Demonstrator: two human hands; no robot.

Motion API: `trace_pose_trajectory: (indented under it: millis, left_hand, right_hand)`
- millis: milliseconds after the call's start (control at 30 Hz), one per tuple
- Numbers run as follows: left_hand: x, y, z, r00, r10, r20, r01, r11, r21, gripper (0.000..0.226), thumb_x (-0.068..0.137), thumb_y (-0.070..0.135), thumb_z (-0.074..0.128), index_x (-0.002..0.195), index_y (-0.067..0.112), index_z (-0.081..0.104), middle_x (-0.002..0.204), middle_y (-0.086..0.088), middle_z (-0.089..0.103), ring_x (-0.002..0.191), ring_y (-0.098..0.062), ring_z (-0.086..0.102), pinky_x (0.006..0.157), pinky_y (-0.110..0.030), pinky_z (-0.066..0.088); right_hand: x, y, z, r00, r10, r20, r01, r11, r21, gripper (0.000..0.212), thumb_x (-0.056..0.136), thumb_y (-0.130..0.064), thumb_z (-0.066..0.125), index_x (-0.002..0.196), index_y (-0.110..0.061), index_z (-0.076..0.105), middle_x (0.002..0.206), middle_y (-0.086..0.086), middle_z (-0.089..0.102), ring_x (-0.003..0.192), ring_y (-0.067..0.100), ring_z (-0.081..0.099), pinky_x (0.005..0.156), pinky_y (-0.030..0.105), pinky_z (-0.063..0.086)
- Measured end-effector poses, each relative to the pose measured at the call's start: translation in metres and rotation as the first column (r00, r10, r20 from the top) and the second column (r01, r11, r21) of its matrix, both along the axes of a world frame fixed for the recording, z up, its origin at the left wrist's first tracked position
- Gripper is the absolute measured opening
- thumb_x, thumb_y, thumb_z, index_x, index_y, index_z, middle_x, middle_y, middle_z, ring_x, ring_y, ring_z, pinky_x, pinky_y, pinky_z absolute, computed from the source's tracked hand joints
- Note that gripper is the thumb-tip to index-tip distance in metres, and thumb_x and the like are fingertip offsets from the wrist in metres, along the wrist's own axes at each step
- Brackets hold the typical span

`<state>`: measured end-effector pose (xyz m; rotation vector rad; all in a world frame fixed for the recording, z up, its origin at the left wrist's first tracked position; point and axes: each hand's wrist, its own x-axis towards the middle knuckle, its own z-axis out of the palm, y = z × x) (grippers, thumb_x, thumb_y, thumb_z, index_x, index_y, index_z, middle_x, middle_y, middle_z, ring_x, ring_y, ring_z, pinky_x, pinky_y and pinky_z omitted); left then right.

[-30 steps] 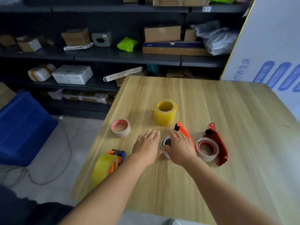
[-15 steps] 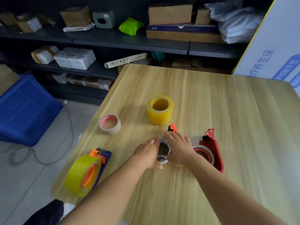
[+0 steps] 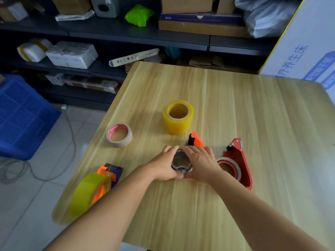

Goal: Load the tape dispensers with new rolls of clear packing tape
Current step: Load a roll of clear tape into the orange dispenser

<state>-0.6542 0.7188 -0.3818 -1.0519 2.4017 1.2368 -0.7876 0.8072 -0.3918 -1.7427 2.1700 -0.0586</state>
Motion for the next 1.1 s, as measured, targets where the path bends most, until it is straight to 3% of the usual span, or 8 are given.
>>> trace_pose_trajectory:
  millis: [200, 333, 600, 800, 900, 1100]
  left_hand:
    - [-0.003, 0.0, -0.005, 0.998, 0.055, 0.017, -0.054, 0.998, -0.029, 0.096, 0.074, 0.039, 0.076, 0.15, 0.021, 0.02, 0.149, 0.004, 0.025, 0.131, -0.017, 0.04, 0.103, -0.031, 0.039]
    - [-0.01, 0.004, -0.004, 0.997, 0.072, 0.037, -0.068, 0.992, -0.11, 0.081, 0.072, 0.036, 0.078, 0.139, 0.021, 0.036, 0.14, 0.003, 0.035, 0.12, -0.021, 0.05, 0.095, -0.034, 0.046]
    - [-0.018, 0.0, 0.0, 0.993, 0.099, 0.071, -0.088, 0.985, -0.146, 0.069, 0.07, 0.031, 0.08, 0.127, 0.024, 0.042, 0.129, -0.001, 0.039, 0.11, -0.026, 0.056, 0.09, -0.042, 0.051]
    - [-0.016, -0.007, 0.002, 0.993, 0.118, -0.022, -0.119, 0.991, -0.068, 0.06, 0.09, 0.026, 0.061, 0.142, 0.027, 0.034, 0.136, -0.003, 0.051, 0.12, -0.024, 0.053, 0.1, -0.037, 0.045]
    - [-0.015, -0.008, 0.0, 0.99, 0.138, -0.012, -0.138, 0.979, -0.152, 0.047, 0.092, 0.016, 0.056, 0.137, 0.022, 0.043, 0.131, -0.004, 0.057, 0.116, -0.025, 0.056, 0.098, -0.038, 0.047]
    - [-0.013, -0.01, -0.004, 0.974, 0.225, -0.015, -0.218, 0.924, -0.313, 0.032, 0.085, 0.016, 0.067, 0.114, 0.021, 0.053, 0.114, -0.002, 0.063, 0.099, -0.023, 0.061, 0.078, -0.033, 0.051]
  right_hand:
    - [0.005, 0.003, -0.007, 0.999, 0.005, -0.047, -0.006, 1.0, -0.011, 0.092, 0.076, -0.059, 0.064, 0.15, -0.029, 0.019, 0.151, -0.009, 0.036, 0.142, 0.015, 0.023, 0.116, 0.037, 0.009]
    - [0.004, 0.002, -0.005, 0.999, 0.006, -0.043, -0.006, 1.0, 0.009, 0.091, 0.074, -0.057, 0.067, 0.148, -0.029, 0.023, 0.147, -0.008, 0.038, 0.142, 0.016, 0.022, 0.117, 0.039, 0.004]
    - [-0.001, -0.001, 0.002, 0.994, -0.031, 0.109, 0.032, 1.0, 0.0, 0.094, 0.067, -0.047, 0.077, 0.146, -0.029, 0.028, 0.143, -0.007, 0.041, 0.137, 0.018, 0.031, 0.114, 0.034, 0.016]
    - [-0.007, -0.006, 0.004, 0.981, -0.093, 0.168, 0.089, 0.996, 0.029, 0.098, 0.067, -0.038, 0.081, 0.146, -0.024, 0.025, 0.139, -0.004, 0.038, 0.129, 0.02, 0.04, 0.099, 0.034, 0.045]
    - [-0.006, -0.006, 0.007, 0.986, -0.078, 0.148, 0.076, 0.997, 0.02, 0.1, 0.07, -0.036, 0.08, 0.149, -0.021, 0.021, 0.144, -0.004, 0.033, 0.134, 0.019, 0.035, 0.099, 0.031, 0.044]
    - [0.0, -0.003, 0.006, 0.989, -0.025, 0.148, 0.029, 0.999, -0.027, 0.094, 0.072, -0.038, 0.077, 0.148, -0.028, 0.023, 0.148, -0.007, 0.031, 0.139, 0.017, 0.028, 0.109, 0.033, 0.036]
